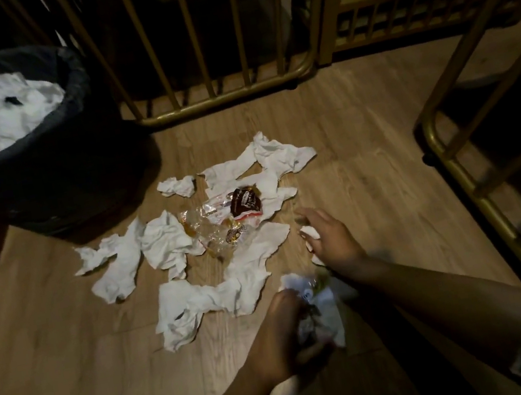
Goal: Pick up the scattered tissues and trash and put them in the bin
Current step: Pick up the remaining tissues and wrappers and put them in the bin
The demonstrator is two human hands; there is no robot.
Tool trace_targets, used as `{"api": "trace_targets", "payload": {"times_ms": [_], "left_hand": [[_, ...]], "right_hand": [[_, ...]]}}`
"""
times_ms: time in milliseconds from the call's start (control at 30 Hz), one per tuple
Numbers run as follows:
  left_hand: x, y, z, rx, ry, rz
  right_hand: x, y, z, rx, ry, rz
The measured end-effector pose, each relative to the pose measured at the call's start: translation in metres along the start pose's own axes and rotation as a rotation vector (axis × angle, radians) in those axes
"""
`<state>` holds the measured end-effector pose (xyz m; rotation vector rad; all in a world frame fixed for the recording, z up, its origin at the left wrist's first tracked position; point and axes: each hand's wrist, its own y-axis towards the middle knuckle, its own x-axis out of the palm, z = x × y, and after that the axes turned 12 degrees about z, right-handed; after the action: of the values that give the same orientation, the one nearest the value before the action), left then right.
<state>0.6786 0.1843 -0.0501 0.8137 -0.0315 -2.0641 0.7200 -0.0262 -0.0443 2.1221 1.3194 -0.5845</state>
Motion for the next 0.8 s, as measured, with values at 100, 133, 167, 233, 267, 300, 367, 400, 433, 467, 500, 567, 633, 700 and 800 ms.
{"api": "trace_targets", "payload": {"times_ms": [100,133,167,233,267,300,367,400,433,467,500,567,633,700,800], "left_hand": [[-0.004,-0.011,0.000,-0.045,0.072,0.007],[-0.006,-0.015,-0.001,-0.039,0.121,-0.021],[-0.007,-0.019,-0.003,-0.016,0.176,-0.057],[-0.011,-0.030,-0.007,0.006,0.234,-0.095],[-0.013,-0.035,-0.008,-0.011,0.232,-0.094],[-0.016,-0.039,-0.010,-0.036,0.219,-0.096],[-0.023,-0.043,-0.012,-0.055,0.210,-0.074],[-0.026,-0.045,-0.013,-0.058,0.224,-0.068],[-0.030,-0.046,-0.014,-0.060,0.248,-0.063],[-0.034,-0.047,-0.016,-0.052,0.273,-0.058],[-0.039,-0.048,-0.016,-0.048,0.281,-0.060],[-0.047,-0.053,-0.016,-0.046,0.291,-0.074],[-0.056,-0.058,-0.015,-0.087,0.298,-0.051],[-0.068,-0.058,-0.011,-0.174,0.288,-0.007],[-0.086,-0.048,-0.005,-0.157,0.343,0.157]], "right_hand": [[0.010,0.009,-0.021,-0.017,-0.046,-0.079],[0.014,0.009,-0.030,-0.026,-0.083,-0.150],[0.018,0.008,-0.039,-0.048,-0.122,-0.223],[0.030,0.003,-0.054,-0.103,-0.213,-0.346],[0.036,-0.001,-0.061,-0.112,-0.260,-0.399],[0.043,-0.005,-0.066,-0.107,-0.305,-0.443],[0.054,-0.010,-0.071,-0.086,-0.386,-0.460],[0.058,-0.011,-0.072,-0.077,-0.413,-0.434],[0.061,-0.012,-0.071,-0.081,-0.430,-0.393],[0.064,-0.014,-0.068,-0.116,-0.442,-0.340],[0.067,-0.016,-0.063,-0.185,-0.443,-0.277],[0.070,-0.021,-0.053,-0.332,-0.411,-0.157],[0.069,-0.024,-0.044,-0.385,-0.363,-0.112],[0.064,-0.024,-0.038,-0.384,-0.335,-0.128],[0.057,-0.024,-0.029,-0.351,-0.260,-0.166]]}}
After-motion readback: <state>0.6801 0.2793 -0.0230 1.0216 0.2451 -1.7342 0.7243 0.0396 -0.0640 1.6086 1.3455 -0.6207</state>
